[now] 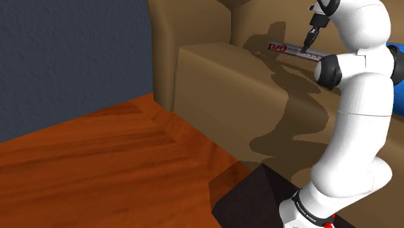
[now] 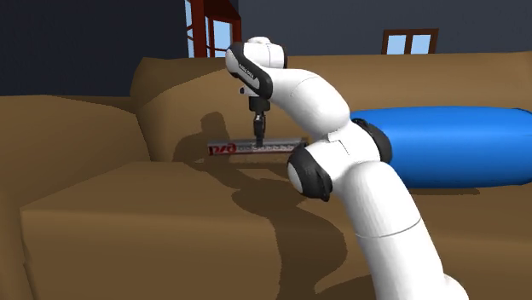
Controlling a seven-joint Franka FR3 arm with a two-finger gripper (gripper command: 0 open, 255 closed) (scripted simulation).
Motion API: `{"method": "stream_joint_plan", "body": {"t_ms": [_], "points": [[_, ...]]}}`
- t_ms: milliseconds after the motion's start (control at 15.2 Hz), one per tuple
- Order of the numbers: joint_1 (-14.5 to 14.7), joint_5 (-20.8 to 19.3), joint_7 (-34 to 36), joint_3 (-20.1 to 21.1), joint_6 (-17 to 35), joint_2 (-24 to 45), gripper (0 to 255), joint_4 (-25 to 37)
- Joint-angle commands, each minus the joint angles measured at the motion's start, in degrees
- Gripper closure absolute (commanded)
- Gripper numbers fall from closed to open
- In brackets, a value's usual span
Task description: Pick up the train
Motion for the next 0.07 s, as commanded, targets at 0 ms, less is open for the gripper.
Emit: {"method": "stream_joint_plan", "body": {"t_ms": [0], "points": [[-0.88,0.6,0.17,0.26,-1.22,0.73,255,2.05]]}}
